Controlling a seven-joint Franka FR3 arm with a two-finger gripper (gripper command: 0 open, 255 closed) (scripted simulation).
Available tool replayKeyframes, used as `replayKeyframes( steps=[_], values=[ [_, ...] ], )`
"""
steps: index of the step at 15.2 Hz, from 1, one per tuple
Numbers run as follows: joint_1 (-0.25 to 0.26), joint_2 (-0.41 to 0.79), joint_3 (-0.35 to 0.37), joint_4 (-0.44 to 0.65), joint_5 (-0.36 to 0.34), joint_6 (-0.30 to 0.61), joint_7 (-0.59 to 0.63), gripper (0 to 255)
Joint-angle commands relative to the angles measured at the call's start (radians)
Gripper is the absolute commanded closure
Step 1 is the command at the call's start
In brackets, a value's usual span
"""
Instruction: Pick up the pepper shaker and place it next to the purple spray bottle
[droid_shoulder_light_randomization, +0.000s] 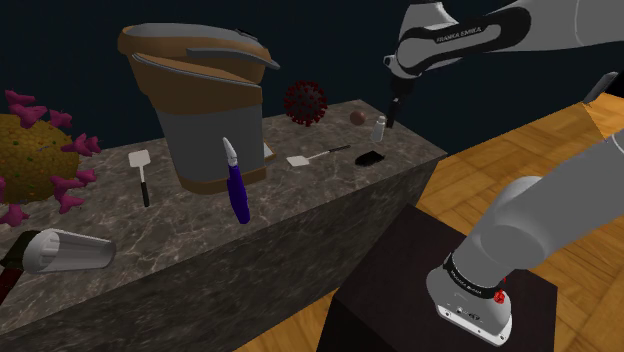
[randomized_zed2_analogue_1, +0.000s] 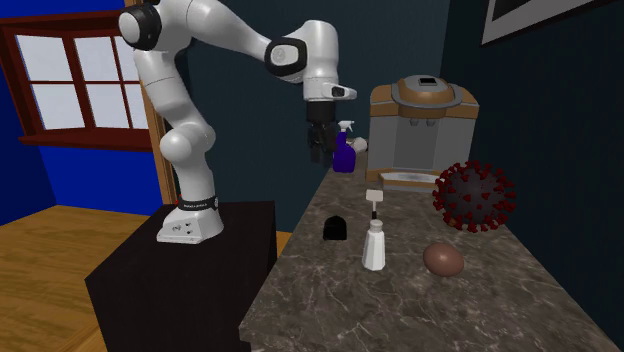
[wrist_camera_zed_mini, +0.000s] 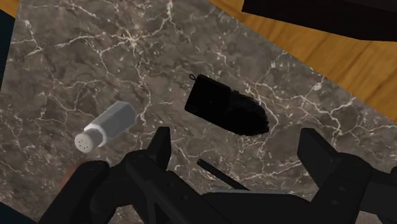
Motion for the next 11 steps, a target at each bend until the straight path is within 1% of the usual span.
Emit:
replayKeyframes(
  steps=[1, 4, 7, 11],
  values=[
    [-0.001, 0.071, -0.036, 0.042, 0.020, 0.039, -0.056, 0],
    [-0.004, 0.184, -0.082, 0.112, 0.070, 0.090, -0.141, 0],
    [-0.015, 0.303, -0.117, 0.194, 0.140, 0.129, -0.234, 0],
    [-0.052, 0.470, -0.136, 0.325, 0.254, 0.156, -0.361, 0]
  ],
)
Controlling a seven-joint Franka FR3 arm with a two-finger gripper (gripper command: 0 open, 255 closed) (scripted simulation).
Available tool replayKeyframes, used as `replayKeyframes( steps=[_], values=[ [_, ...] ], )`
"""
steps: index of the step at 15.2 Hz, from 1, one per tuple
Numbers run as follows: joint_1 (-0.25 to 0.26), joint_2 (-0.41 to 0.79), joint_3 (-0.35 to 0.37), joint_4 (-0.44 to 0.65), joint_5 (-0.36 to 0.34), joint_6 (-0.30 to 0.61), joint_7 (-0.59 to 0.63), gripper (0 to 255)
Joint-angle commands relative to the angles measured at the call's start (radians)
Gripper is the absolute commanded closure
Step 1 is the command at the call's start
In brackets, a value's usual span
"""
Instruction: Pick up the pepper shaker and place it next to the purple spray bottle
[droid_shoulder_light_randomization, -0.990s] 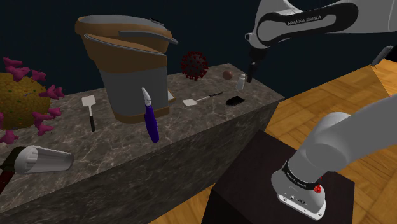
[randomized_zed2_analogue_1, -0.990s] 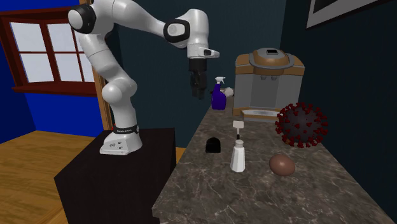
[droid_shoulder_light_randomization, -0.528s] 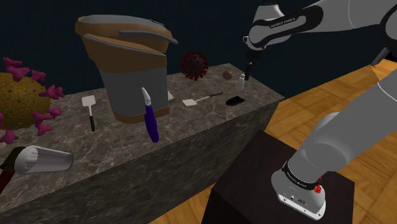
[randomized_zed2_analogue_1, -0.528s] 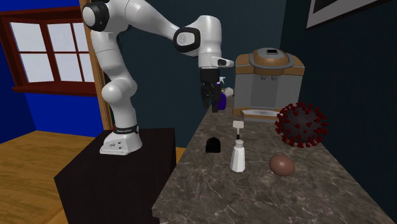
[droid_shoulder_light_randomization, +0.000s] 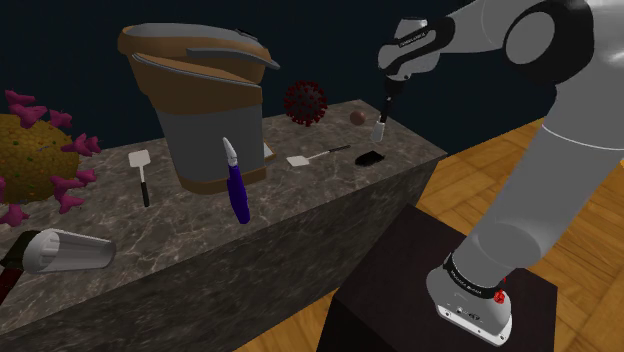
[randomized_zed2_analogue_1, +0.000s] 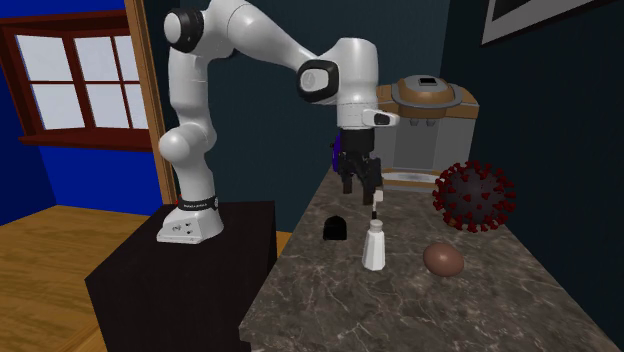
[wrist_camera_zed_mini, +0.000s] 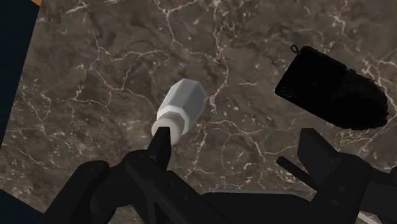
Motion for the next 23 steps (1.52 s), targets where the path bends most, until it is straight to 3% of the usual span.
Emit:
replayKeyframes(
  steps=[1, 4, 12, 19, 20, 23],
  values=[
    [-0.025, 0.088, -0.003, 0.067, 0.061, 0.015, -0.064, 0],
    [-0.070, 0.200, 0.007, 0.174, 0.133, 0.012, -0.136, 0],
    [-0.088, 0.259, 0.024, 0.148, 0.168, 0.092, -0.159, 0],
    [-0.088, 0.259, 0.024, 0.148, 0.168, 0.092, -0.159, 0],
    [-0.088, 0.259, 0.024, 0.148, 0.168, 0.092, -0.159, 255],
    [-0.088, 0.259, 0.024, 0.148, 0.168, 0.092, -0.159, 255]
  ],
)
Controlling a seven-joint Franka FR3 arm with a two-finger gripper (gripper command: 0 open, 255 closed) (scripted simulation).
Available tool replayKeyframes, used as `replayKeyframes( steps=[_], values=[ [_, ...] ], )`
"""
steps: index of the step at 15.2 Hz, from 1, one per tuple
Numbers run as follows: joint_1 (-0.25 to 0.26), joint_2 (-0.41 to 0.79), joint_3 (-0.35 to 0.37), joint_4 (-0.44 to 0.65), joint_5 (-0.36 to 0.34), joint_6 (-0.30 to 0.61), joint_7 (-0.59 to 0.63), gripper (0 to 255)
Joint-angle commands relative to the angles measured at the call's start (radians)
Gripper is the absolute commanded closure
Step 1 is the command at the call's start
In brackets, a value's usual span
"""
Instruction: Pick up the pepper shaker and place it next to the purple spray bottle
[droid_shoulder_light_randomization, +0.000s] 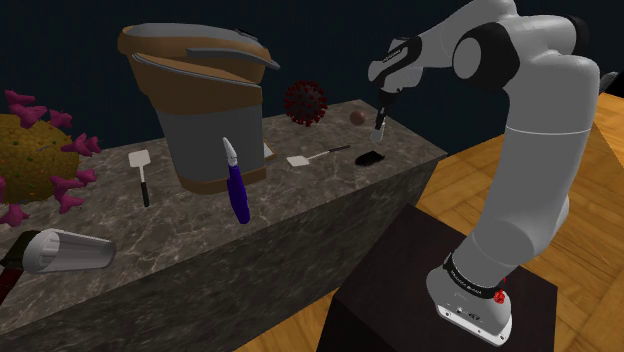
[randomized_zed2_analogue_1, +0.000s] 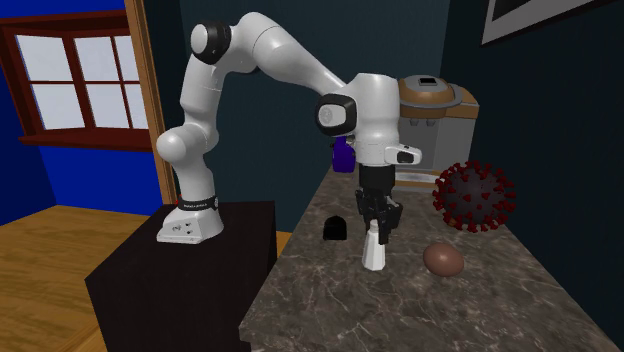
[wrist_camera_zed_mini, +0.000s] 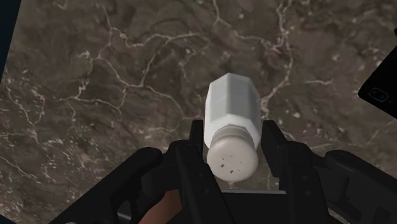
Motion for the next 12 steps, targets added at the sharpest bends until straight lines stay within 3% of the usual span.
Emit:
replayKeyframes(
  steps=[1, 6, 12],
  values=[
    [0.000, 0.000, 0.000, 0.000, 0.000, 0.000, 0.000, 255],
    [0.000, 0.000, 0.000, 0.000, 0.000, 0.000, 0.000, 255],
    [0.008, -0.039, -0.011, 0.032, -0.024, -0.067, 0.014, 255]
  ],
)
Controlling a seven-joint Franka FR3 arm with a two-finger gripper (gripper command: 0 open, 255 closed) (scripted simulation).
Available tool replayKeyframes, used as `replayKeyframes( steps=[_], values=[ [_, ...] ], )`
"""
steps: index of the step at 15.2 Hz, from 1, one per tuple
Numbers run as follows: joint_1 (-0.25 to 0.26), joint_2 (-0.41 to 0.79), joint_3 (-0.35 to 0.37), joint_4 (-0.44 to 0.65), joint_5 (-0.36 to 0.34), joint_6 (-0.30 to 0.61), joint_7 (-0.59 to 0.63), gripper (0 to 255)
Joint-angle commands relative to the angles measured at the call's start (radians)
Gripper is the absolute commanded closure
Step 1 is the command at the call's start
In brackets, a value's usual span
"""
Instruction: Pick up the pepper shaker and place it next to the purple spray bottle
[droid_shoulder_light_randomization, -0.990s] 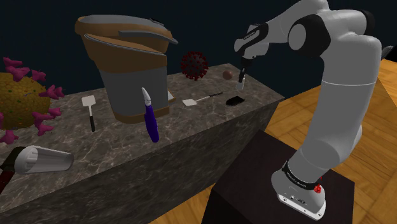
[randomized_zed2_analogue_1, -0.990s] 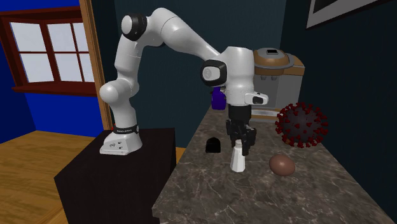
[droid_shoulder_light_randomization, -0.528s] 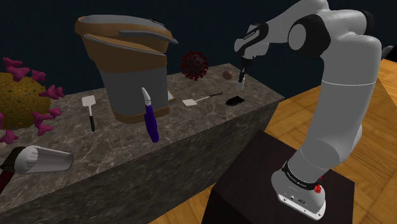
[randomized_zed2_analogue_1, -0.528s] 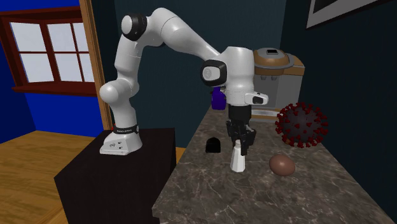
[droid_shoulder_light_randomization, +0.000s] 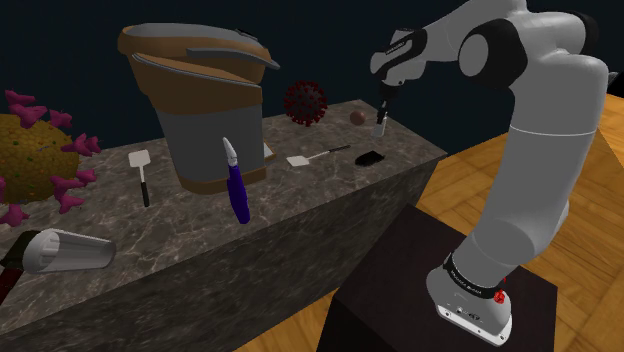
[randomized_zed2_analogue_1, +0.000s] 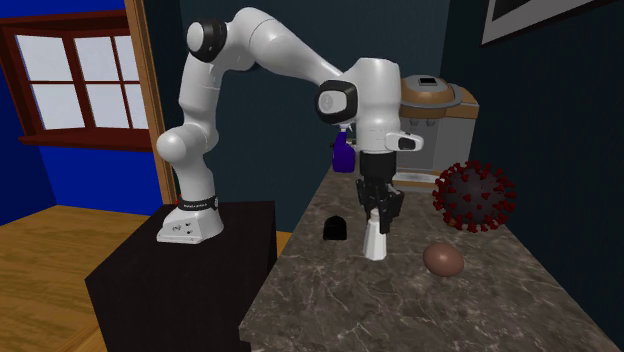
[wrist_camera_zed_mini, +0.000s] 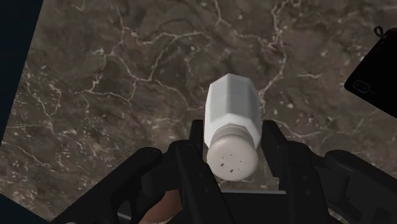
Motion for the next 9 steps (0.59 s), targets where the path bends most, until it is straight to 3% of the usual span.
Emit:
replayKeyframes(
  steps=[1, 9],
  values=[
    [0.002, -0.011, -0.003, 0.012, -0.007, -0.022, 0.004, 255],
    [0.009, -0.052, -0.013, 0.070, -0.032, -0.116, 0.018, 255]
  ],
)
